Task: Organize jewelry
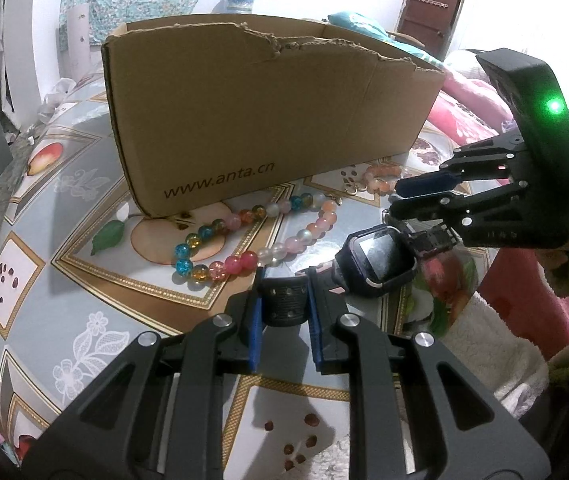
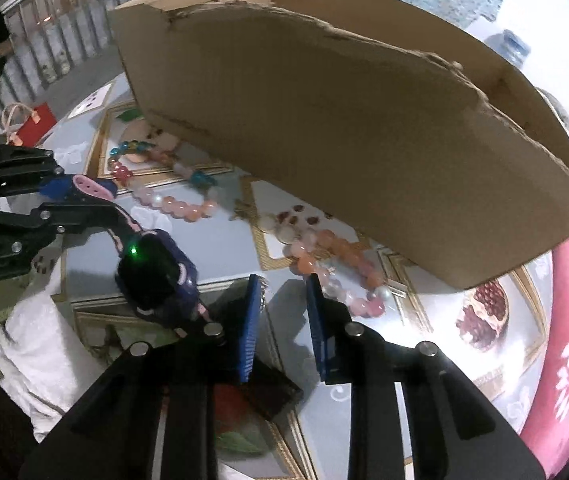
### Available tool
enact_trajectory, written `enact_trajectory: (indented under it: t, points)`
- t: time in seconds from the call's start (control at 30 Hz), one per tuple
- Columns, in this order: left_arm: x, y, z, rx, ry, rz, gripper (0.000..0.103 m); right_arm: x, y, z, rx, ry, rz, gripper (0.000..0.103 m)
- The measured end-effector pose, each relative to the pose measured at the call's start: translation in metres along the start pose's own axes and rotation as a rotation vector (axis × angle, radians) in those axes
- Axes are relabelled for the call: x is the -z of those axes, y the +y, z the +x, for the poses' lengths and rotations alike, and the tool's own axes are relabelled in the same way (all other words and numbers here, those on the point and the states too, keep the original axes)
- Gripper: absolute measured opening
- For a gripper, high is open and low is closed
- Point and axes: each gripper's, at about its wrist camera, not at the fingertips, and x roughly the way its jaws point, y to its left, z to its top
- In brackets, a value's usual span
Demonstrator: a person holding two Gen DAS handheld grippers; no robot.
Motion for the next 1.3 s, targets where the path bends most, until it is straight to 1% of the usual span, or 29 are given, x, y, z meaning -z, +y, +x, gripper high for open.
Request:
enact_trajectory:
  t: [0.13,0.2,0.23,0.3,0.4,0.43,0.47,0.53,0.6,0.67,0.7,0.73,0.77,0.83,0.87,0.9,0.97,1.07,1.1,1.23,1.3]
  points:
    - [0.0,0.0,0.0,0.0,-0.001,0.001,0.018,0.002,-0.002,-0.003,0.041,-0.005,0.004,0.023]
    - [0.0,0.0,-0.001,0.0,-0.002,0.0,0.018,0.005,-0.004,-0.005,0.081,-0.009,0.007,0.023]
    - [0.0,0.0,-0.001,-0.001,-0.002,0.0,0.018,0.006,-0.007,-0.006,0.087,-0.011,0.019,0.023]
    - [0.0,0.0,-0.001,-0.002,-0.004,-0.003,0.018,0.009,-0.011,-0.009,0.07,-0.024,0.043,0.023]
    - [0.0,0.001,-0.001,-0.003,-0.003,-0.007,0.018,0.017,-0.024,-0.028,0.008,-0.084,0.128,0.023]
    - [0.0,0.0,-0.001,-0.004,-0.003,-0.008,0.018,0.021,-0.03,-0.034,-0.019,-0.1,0.175,0.023]
    - [0.0,0.0,-0.001,-0.005,-0.003,-0.008,0.018,0.024,-0.036,-0.037,-0.039,-0.104,0.207,0.024]
    - [0.0,0.001,-0.001,-0.007,-0.003,-0.01,0.018,0.032,-0.044,-0.041,-0.083,-0.103,0.28,0.025]
    - [0.0,0.0,0.0,-0.007,-0.003,-0.011,0.018,0.044,-0.053,-0.038,-0.139,-0.079,0.373,0.034]
    - [-0.001,-0.001,0.0,-0.012,-0.002,-0.01,0.018,0.055,-0.055,-0.029,-0.176,-0.052,0.439,0.036]
    - [-0.001,-0.001,0.0,-0.014,-0.001,-0.01,0.018,0.061,-0.055,-0.024,-0.208,-0.035,0.47,0.037]
    - [-0.001,-0.001,0.001,-0.017,-0.001,-0.011,0.018,0.066,-0.051,-0.026,-0.221,-0.051,0.489,0.038]
    - [-0.001,-0.002,0.001,-0.02,-0.002,-0.012,0.018,0.069,-0.047,-0.027,-0.245,-0.058,0.499,0.044]
    - [-0.001,-0.003,0.002,-0.027,-0.002,-0.013,0.018,0.072,-0.043,-0.025,-0.304,-0.066,0.518,0.046]
    - [-0.001,-0.004,0.002,-0.03,-0.002,-0.013,0.018,0.072,-0.04,-0.025,-0.303,-0.074,0.524,0.049]
    - [-0.001,-0.004,0.002,-0.033,-0.003,-0.013,0.018,0.071,-0.039,-0.027,-0.305,-0.081,0.528,0.049]
    - [0.0,-0.005,0.002,-0.037,-0.006,-0.015,0.018,0.074,-0.046,-0.027,-0.355,-0.096,0.578,0.049]
    - [0.001,-0.006,0.002,-0.042,-0.01,-0.018,0.018,0.085,-0.058,-0.023,-0.487,-0.117,0.687,0.049]
    - [0.001,-0.007,0.002,-0.045,-0.011,-0.02,0.018,0.088,-0.058,-0.021,-0.518,-0.123,0.705,0.049]
    - [0.002,-0.007,0.002,-0.048,-0.017,-0.031,0.018,0.083,-0.054,-0.02,-0.594,-0.148,0.73,0.049]
    - [0.002,-0.008,0.002,-0.05,-0.021,-0.037,0.018,0.081,-0.053,-0.019,-0.68,-0.168,0.755,0.049]
